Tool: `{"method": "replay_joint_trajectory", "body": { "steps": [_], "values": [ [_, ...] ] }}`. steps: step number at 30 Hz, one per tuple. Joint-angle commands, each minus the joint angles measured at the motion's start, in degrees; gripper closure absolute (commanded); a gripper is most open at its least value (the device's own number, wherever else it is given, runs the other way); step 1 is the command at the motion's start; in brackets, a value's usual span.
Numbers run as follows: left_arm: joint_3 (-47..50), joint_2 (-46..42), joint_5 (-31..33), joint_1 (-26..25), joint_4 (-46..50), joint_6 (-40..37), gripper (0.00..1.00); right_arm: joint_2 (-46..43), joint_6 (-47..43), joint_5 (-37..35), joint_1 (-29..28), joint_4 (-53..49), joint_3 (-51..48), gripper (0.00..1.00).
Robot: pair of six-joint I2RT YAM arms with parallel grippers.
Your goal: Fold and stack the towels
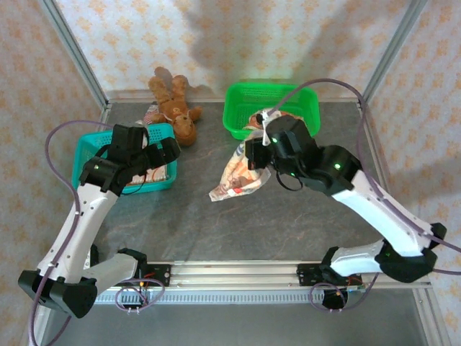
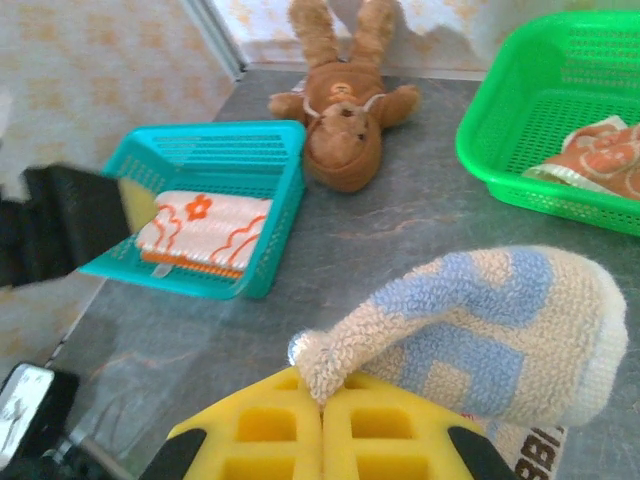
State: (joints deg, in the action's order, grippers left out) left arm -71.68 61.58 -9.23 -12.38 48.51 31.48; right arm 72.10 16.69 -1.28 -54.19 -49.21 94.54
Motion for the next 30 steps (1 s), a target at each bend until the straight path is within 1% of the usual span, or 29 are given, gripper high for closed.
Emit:
{"method": "replay_joint_trajectory", "body": {
  "steps": [1,3,6,8,10,12,16,18,20,21,22,23,24,25,27,28,30],
  "values": [
    [-2.98,-0.85,2.52,-0.32,-0.08,-0.55,0.00,-2.87,0.75,-2.99,-2.18,-3.97,0.83,1.00],
    [-3.53,-0.85,2.51,-0.28,-0.13,-0.55,0.00,-3.08,2.79,-4.25,-2.54,-4.91,0.60,1.00],
    [-3.93,-0.76,2.60,-0.36,0.35,-0.55,0.00,-0.48,3.31,-5.65,-2.50,-6.47,1.30,1.00],
    [-3.84,-0.85,2.94,-0.35,1.00,-0.55,0.00,1.90,3.24,-5.33,-2.28,-5.09,1.52,1.00],
    [-3.20,-1.07,3.09,-0.27,1.56,-0.55,0.00,5.07,3.54,-4.25,-0.70,-2.63,1.82,1.00],
    [-2.19,-1.30,2.82,-0.27,1.84,-0.55,0.00,9.88,4.22,-0.82,2.63,-0.12,2.83,1.00],
    [-0.70,-1.23,2.61,-0.30,3.52,-0.55,0.00,19.95,3.64,2.83,7.61,5.88,6.37,1.00],
    [0.08,-0.98,2.73,-0.27,4.75,-0.55,0.00,26.09,3.58,5.19,9.84,8.63,10.08,1.00],
    [1.50,-1.10,2.53,-0.29,5.22,-0.39,0.00,33.53,4.67,6.48,12.01,7.94,15.95,1.00],
    [2.34,-1.28,2.00,-0.28,5.15,-0.12,0.00,37.08,4.82,7.26,12.90,7.05,19.42,0.95],
    [3.23,-1.48,1.50,-0.28,5.12,0.02,0.00,39.95,4.91,7.18,13.43,6.34,21.99,0.83],
    [4.37,-1.81,1.29,-0.32,4.95,0.37,0.00,42.99,5.49,6.34,13.90,4.68,25.39,0.77],
    [5.55,-2.12,0.97,-0.36,4.92,0.63,0.00,45.30,5.70,6.46,14.23,3.76,28.13,0.74],
    [6.55,-2.37,0.61,-0.43,4.88,0.84,0.00,46.86,5.68,6.75,14.35,3.36,29.71,0.69],
    [9.46,-3.40,0.15,-0.75,3.99,2.24,0.00,48.11,5.73,6.64,14.37,3.39,30.69,0.51],
    [10.86,-3.93,-0.24,-1.05,3.35,2.92,0.00,47.90,5.79,6.72,14.38,3.86,30.15,0.47],
    [14.05,-5.09,-0.84,-1.72,2.09,5.17,0.00,46.50,5.27,7.01,14.38,4.36,27.74,0.46]
  ]
}}
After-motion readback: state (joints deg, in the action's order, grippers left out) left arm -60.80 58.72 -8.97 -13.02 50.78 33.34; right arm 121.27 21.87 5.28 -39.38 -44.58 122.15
